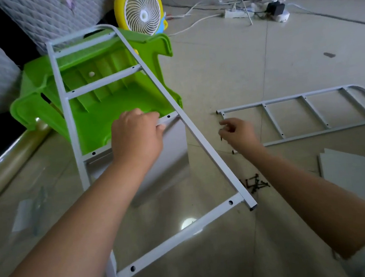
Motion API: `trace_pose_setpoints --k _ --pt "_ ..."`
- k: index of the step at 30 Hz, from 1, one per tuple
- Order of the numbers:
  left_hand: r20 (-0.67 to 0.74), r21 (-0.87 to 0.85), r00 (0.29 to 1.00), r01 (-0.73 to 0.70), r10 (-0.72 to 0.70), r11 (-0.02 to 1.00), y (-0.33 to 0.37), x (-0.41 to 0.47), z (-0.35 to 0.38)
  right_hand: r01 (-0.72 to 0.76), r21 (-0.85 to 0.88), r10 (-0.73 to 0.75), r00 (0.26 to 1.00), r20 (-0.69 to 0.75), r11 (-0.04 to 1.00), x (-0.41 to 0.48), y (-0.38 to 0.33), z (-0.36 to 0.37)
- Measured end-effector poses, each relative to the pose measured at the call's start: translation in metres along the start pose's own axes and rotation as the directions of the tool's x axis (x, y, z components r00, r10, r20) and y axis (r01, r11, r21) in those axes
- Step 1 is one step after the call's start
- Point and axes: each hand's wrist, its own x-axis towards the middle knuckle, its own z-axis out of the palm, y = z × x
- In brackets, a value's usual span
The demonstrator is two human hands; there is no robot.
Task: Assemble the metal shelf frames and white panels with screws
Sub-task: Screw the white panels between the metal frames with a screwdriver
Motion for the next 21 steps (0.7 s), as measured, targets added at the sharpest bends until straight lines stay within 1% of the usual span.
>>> trace_pose_setpoints --k 2,4,6,9,12,15,18,21 --pt "0.024 -0.029 1.0 -0.005 0.006 1.0 -0.002 0.002 -0.003 0.054 0.175 -0.047 0.998 -0.041 0.983 -0.003 -0.035 -0.006" --pt "0.058 -0.006 0.997 -0.06 0.06 0.998 -0.004 0.004 -0.005 0.118 0.335 -0.1 0.993 -0.07 0.935 -0.012 -0.067 -0.012" --pt "0.075 -0.003 0.994 -0.085 0.085 0.996 -0.007 0.004 -0.008 0.185 0.43 -0.166 0.983 -0.081 0.884 -0.022 -0.092 -0.018" --pt "0.093 0.033 0.989 -0.116 0.112 0.993 -0.013 0.003 -0.009 0.266 0.442 -0.264 0.962 -0.067 0.857 -0.033 -0.114 -0.021" --pt "0.112 -0.002 0.987 -0.119 0.118 0.993 -0.018 0.0 -0.011 0.311 0.382 -0.323 0.946 -0.035 0.87 -0.042 -0.122 -0.018" --pt "0.127 0.004 0.988 -0.092 0.091 0.996 -0.019 -0.001 -0.012 0.33 0.31 -0.341 0.94 -0.02 0.892 -0.047 -0.125 -0.012" --pt "0.095 0.033 0.991 -0.097 0.093 0.995 -0.02 0.0 -0.011 0.258 0.299 -0.261 0.965 -0.028 0.919 -0.045 -0.124 -0.008" --pt "0.118 0.038 0.989 -0.096 0.091 0.995 -0.022 0.0 -0.01 0.161 0.335 -0.159 0.987 -0.033 0.928 -0.043 -0.123 -0.004"
